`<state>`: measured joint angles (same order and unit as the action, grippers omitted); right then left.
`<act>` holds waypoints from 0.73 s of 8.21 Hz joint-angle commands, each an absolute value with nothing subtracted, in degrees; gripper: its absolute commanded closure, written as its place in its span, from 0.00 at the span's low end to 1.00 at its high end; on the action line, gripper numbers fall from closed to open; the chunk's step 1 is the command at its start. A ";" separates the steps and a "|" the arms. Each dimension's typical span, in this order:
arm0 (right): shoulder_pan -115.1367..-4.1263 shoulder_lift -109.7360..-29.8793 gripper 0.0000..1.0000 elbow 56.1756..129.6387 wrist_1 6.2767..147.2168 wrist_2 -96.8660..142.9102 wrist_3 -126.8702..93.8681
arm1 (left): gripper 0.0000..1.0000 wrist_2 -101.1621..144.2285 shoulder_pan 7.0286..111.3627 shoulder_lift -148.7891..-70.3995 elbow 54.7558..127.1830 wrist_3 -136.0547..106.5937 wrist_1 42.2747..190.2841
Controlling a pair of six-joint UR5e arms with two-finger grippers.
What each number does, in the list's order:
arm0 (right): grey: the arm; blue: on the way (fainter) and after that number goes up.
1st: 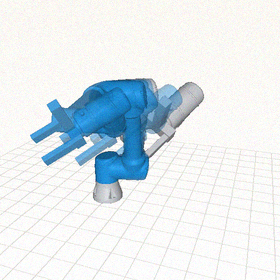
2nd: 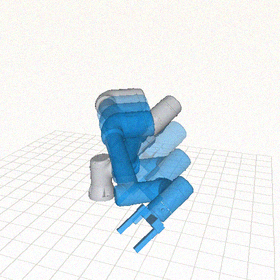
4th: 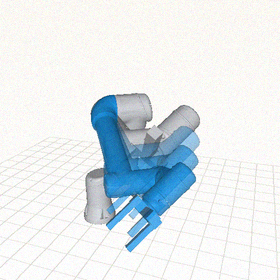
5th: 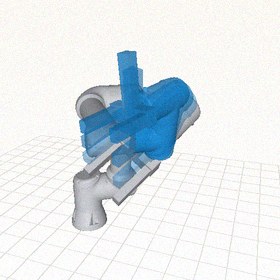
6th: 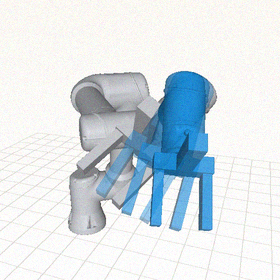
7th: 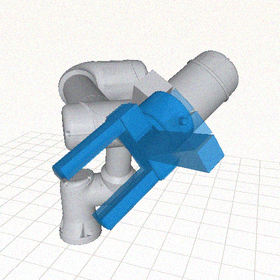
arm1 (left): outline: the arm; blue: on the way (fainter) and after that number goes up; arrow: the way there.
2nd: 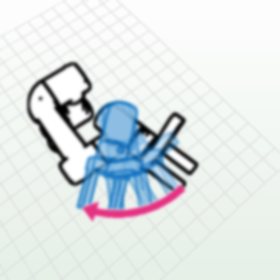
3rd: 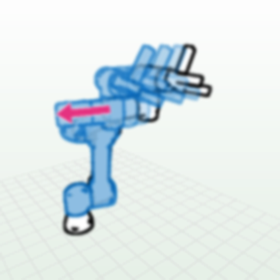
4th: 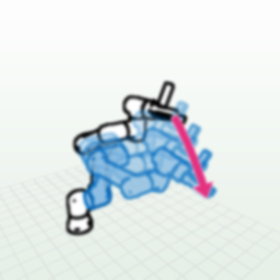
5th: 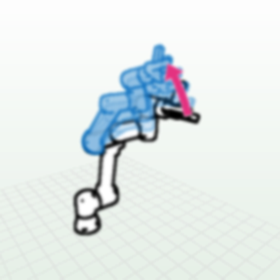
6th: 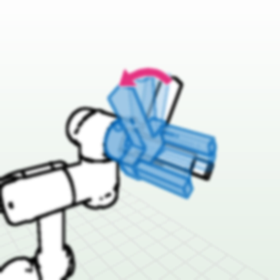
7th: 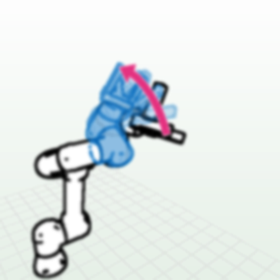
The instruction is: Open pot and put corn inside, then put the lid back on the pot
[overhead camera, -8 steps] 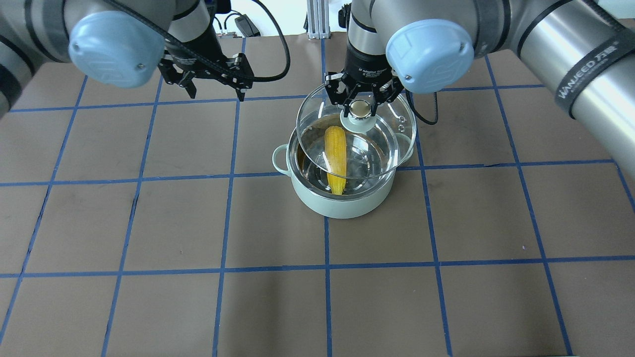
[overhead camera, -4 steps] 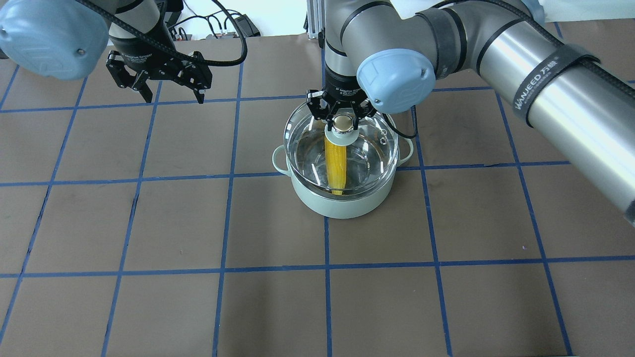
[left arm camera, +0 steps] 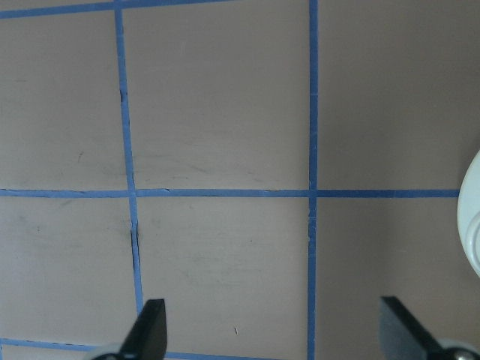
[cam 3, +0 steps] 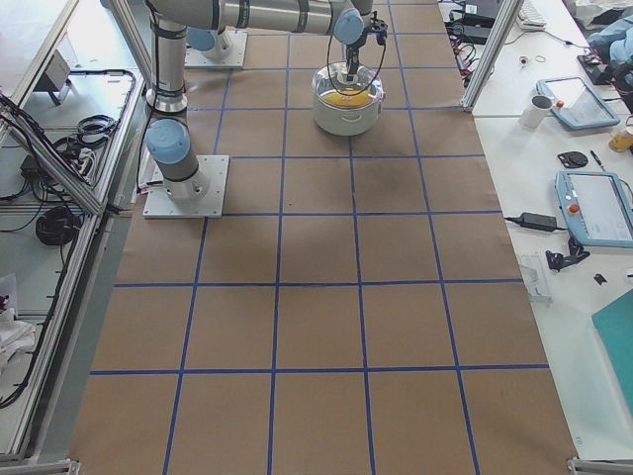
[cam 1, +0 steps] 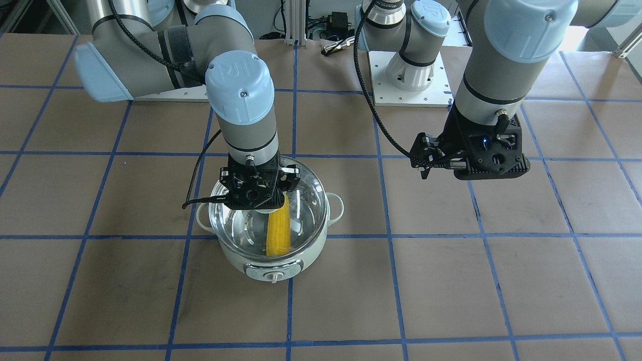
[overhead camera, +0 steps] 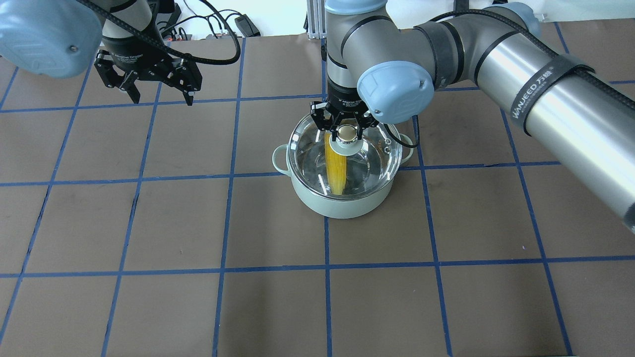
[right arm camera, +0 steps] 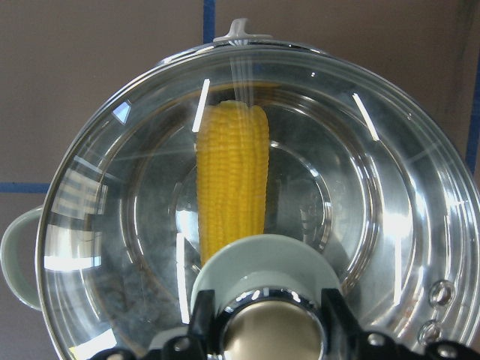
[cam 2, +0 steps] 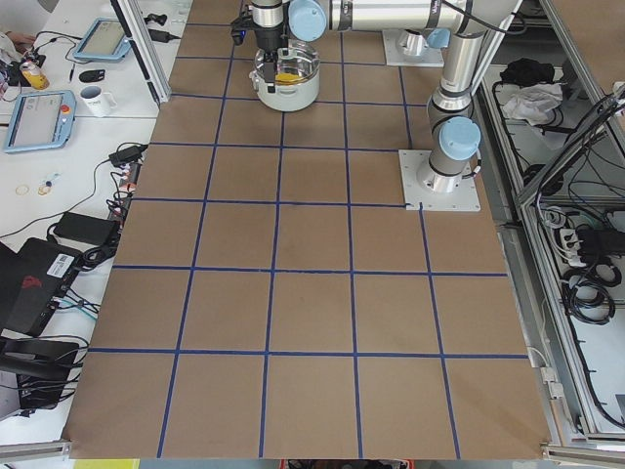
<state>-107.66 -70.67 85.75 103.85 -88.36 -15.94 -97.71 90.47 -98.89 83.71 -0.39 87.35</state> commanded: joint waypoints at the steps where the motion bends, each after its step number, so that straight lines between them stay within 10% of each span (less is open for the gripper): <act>1: -107.67 -70.66 0.74 86.13 106.76 -88.51 -16.17 | 0.00 -99.14 90.53 -99.40 83.93 -0.44 87.28; 6: -107.67 -70.66 0.74 86.22 106.96 -88.51 -16.52 | 0.00 -98.26 90.62 -98.53 83.67 -0.35 87.28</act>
